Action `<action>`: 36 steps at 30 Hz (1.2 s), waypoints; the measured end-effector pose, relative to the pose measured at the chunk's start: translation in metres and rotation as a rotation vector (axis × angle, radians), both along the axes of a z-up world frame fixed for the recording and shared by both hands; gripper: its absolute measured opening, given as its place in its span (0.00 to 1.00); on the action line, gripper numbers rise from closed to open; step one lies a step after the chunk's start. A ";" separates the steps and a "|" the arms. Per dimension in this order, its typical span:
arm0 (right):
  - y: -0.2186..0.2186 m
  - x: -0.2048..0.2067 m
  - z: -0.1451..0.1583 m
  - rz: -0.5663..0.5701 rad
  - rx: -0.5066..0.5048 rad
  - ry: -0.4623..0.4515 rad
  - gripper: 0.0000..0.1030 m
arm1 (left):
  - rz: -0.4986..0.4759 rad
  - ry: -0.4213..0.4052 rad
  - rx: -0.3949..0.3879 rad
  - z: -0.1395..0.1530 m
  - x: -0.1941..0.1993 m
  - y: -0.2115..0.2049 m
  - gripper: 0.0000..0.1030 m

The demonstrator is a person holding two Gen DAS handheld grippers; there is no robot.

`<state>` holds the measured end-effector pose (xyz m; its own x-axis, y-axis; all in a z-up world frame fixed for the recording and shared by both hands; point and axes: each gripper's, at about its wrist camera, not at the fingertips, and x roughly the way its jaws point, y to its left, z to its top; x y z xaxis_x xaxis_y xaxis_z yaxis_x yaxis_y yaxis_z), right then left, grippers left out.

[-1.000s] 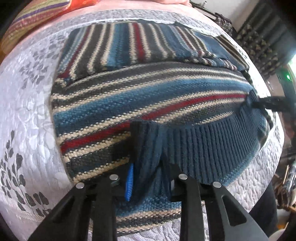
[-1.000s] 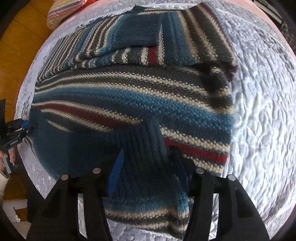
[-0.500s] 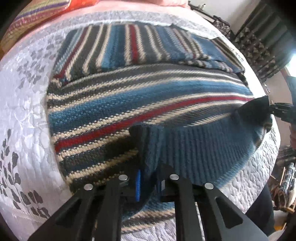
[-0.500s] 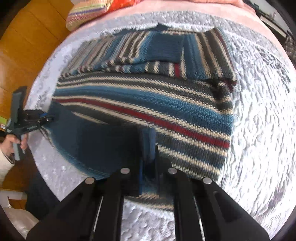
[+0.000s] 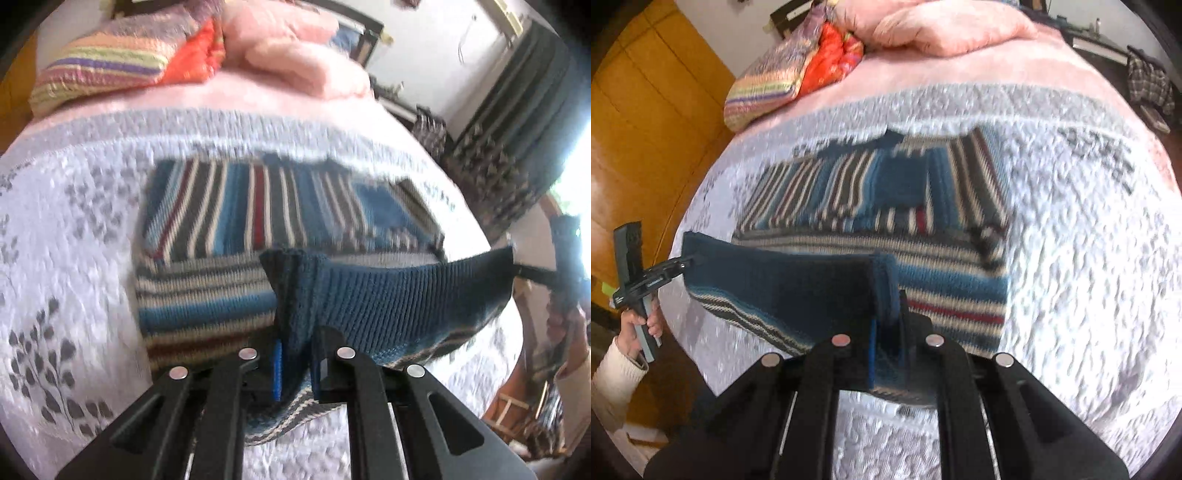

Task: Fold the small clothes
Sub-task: 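Lay the hem over the collar and open both tools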

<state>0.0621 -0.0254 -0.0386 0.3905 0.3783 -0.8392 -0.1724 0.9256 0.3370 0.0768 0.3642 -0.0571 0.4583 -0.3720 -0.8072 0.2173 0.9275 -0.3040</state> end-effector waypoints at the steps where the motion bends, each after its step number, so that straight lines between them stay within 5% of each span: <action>1: -0.001 0.007 0.004 -0.009 0.004 -0.008 0.08 | 0.010 -0.024 0.003 0.008 0.009 0.000 0.10; 9: 0.007 0.083 0.035 -0.046 -0.047 -0.078 0.08 | 0.066 -0.121 0.017 0.037 0.068 -0.002 0.10; 17: 0.020 0.160 0.029 -0.097 -0.098 -0.080 0.08 | 0.109 -0.146 0.064 0.027 0.135 0.001 0.10; 26: 0.035 0.243 -0.032 -0.138 -0.168 -0.008 0.08 | 0.153 -0.067 0.105 -0.032 0.201 0.002 0.11; 36: 0.038 0.279 -0.107 -0.155 -0.224 0.126 0.08 | 0.188 0.048 0.152 -0.095 0.230 0.006 0.21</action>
